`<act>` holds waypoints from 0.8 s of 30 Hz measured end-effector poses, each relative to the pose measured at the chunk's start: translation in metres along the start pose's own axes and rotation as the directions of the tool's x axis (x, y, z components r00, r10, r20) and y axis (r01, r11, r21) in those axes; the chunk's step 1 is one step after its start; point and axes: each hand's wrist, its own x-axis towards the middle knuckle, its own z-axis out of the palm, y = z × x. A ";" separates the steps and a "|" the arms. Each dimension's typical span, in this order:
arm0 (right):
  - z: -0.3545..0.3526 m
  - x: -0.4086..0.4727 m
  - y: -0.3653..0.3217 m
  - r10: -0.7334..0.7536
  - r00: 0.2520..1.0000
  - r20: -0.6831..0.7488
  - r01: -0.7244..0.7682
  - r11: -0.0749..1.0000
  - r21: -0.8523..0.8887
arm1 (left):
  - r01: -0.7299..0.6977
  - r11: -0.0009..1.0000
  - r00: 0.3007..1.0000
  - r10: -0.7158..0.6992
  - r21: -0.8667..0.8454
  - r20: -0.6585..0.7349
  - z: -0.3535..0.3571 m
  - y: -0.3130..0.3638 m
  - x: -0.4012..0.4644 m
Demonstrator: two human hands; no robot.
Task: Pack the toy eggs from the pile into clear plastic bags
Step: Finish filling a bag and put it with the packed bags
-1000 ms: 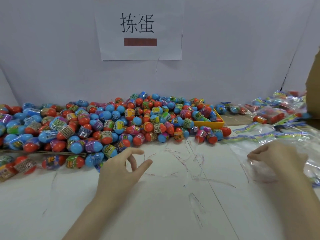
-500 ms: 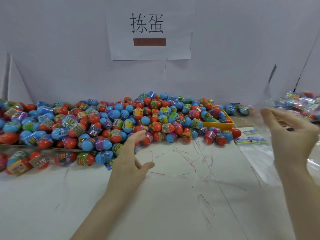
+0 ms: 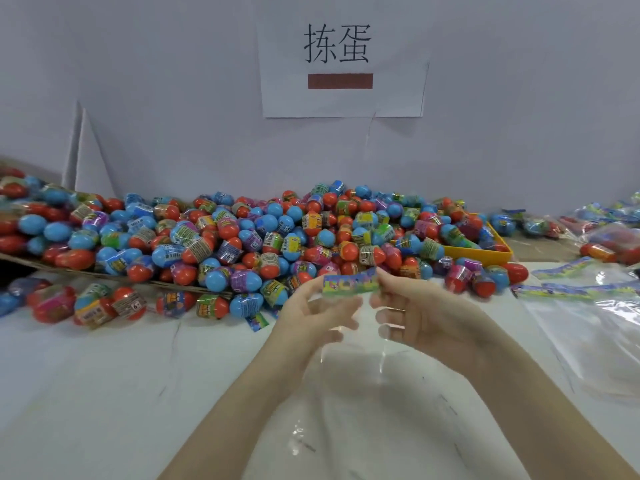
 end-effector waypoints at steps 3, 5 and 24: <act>-0.001 0.004 0.005 0.080 0.990 -0.120 -0.093 0.990 -0.106 | -0.047 0.997 0.989 0.039 -0.054 -0.142 -0.001 -0.002 0.000; -0.003 0.005 0.002 0.030 0.983 -0.183 -0.072 0.971 -0.226 | -0.127 0.989 0.963 0.105 -0.077 -0.248 -0.004 -0.002 0.000; 0.010 0.001 0.021 -0.183 0.978 0.103 0.203 0.949 -0.239 | -0.006 0.975 0.950 0.075 -0.222 0.305 -0.003 0.008 -0.013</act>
